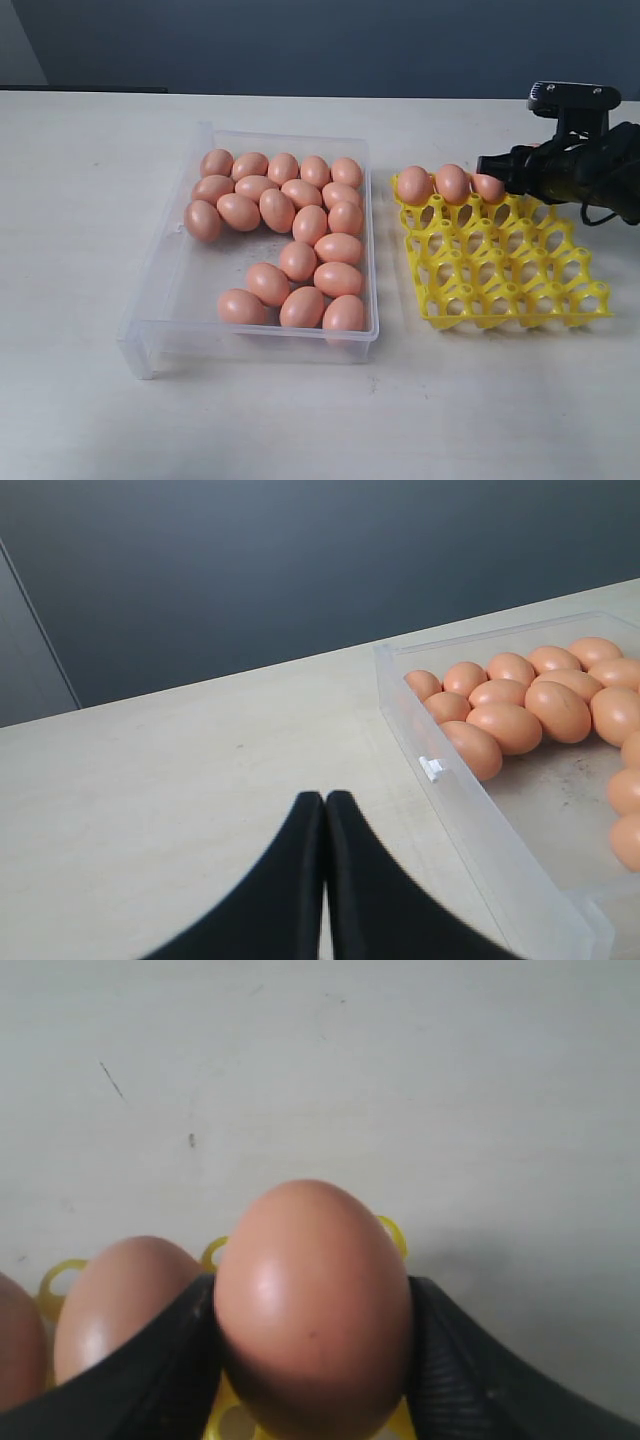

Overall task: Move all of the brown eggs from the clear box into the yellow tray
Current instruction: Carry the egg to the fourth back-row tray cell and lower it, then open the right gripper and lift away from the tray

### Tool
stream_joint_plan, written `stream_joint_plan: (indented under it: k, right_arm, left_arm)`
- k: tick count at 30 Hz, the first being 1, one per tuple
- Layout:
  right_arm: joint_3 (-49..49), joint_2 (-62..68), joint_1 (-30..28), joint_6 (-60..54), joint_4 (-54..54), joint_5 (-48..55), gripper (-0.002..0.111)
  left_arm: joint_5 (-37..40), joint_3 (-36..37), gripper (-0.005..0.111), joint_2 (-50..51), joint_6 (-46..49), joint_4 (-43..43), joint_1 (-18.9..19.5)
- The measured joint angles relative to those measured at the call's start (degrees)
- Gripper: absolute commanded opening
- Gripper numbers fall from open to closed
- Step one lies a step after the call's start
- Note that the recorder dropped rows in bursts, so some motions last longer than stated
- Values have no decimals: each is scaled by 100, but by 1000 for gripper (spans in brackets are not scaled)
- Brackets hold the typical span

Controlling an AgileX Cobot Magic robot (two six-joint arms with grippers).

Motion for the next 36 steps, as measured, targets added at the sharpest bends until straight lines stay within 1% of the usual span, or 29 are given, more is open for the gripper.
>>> stream_joint_plan:
  k: [6,13,19,25,36]
  right_arm:
    - [0,0,0,0,-31,8,30]
    - [0,0,0,9,-31,13,48]
    - [0,0,0,9,-31,37,48]
    - [0,0,0,2,-31,131,58]
    - [9,-61,0,14,-44,250,58]
  left_arm:
    - [0,0,0,0,0,0,0]
    - [0,0,0,0,0,0,0]
    - [0,0,0,0,0,0,0]
    - [0,0,0,0,0,0,0]
    - [0,0,0,0,0,0,0]
